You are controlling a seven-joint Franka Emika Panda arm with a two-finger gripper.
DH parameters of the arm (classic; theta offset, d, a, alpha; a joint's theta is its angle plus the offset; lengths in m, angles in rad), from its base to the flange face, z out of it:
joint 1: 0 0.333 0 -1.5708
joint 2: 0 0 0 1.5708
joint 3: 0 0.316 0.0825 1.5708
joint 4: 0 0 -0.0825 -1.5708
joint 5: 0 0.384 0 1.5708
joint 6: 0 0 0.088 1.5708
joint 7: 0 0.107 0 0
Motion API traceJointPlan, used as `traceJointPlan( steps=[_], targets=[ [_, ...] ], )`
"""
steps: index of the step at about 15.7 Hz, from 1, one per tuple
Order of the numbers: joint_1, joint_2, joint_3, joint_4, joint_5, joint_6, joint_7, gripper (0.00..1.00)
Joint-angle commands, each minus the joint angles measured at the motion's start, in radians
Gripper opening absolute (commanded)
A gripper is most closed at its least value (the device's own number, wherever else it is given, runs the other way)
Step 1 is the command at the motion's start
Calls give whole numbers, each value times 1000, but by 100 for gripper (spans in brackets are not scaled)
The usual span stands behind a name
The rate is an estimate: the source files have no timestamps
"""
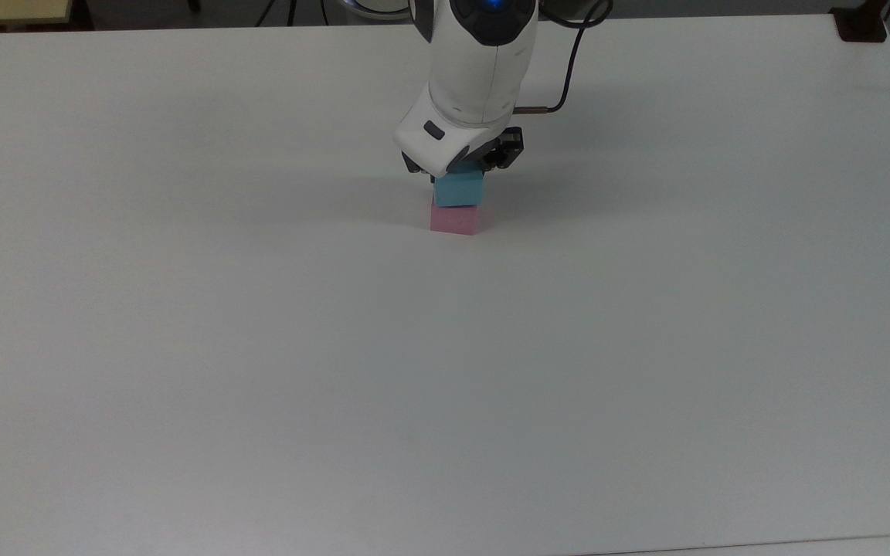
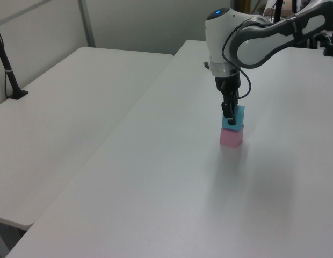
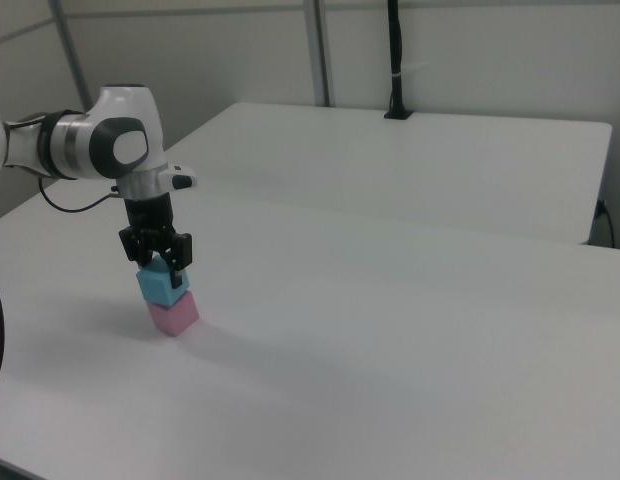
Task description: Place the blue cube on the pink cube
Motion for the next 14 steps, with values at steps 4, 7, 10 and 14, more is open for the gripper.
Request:
traceJointPlan(
  steps=[4,7,10,14],
  targets=[
    [18,-10,-14,11,4,-43,73,100],
    [11,-118,-3,9,-72,-115,160,100],
    [-90,-260,72,4,-112,-207,161,100],
    [-413,-358,299,7,-157,-259,156,100]
  ],
)
